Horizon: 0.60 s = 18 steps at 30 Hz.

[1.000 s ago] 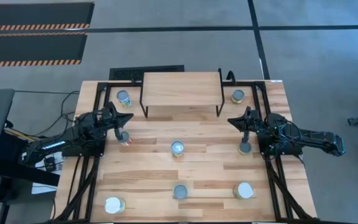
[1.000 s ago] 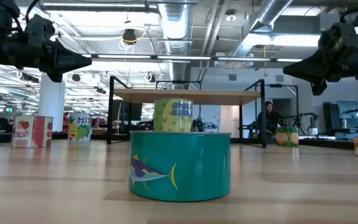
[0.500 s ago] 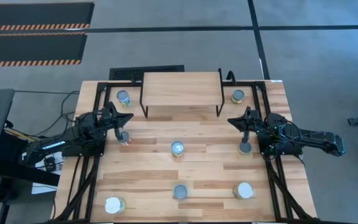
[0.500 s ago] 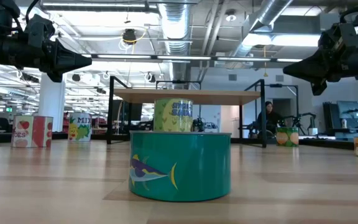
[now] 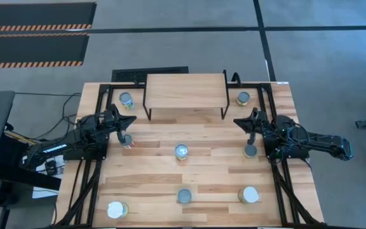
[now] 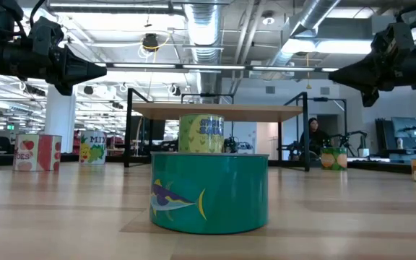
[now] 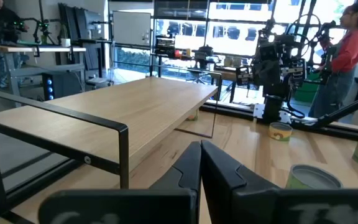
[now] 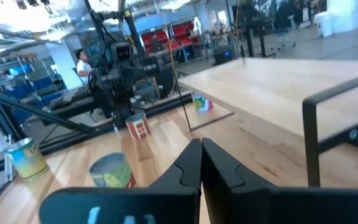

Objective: Pick and place cans onto a shelf
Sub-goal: Put the green can on the shelf

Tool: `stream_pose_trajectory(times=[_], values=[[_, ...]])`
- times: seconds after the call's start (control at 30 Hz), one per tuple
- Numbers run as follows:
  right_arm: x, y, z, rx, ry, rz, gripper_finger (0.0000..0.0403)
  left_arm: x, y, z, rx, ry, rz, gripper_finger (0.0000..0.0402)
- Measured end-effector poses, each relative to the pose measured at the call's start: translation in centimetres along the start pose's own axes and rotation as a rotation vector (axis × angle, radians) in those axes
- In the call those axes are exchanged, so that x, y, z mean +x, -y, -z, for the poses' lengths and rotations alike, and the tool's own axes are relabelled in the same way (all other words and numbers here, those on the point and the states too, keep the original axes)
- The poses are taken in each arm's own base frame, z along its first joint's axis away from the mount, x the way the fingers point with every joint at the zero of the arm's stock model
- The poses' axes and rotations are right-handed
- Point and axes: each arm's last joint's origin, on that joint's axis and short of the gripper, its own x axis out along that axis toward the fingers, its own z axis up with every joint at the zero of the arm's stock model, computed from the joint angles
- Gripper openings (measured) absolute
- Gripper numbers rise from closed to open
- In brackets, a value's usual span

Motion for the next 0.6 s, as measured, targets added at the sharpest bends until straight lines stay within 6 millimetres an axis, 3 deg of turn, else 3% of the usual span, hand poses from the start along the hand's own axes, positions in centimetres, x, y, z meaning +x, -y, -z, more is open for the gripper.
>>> stream_pose_trajectory(times=[0.1, 0.2, 0.6], values=[[0.0, 0.0, -0.8, -0.007, 0.086, 0.018, 0.0027, 0.0, 0.0, 0.0, 0.000, 0.000, 0.000, 0.0000], [-0.1, -0.6, -1.4, -0.029, 0.135, -0.101, 0.0021, 0.0, 0.0, 0.0, 0.000, -0.001, 0.000, 0.0000], [0.5, -4.6, -4.3, -0.305, 0.100, -0.253, 0.0004, 0.0, 0.0, 0.0, 0.000, -0.001, 0.000, 0.0000]])
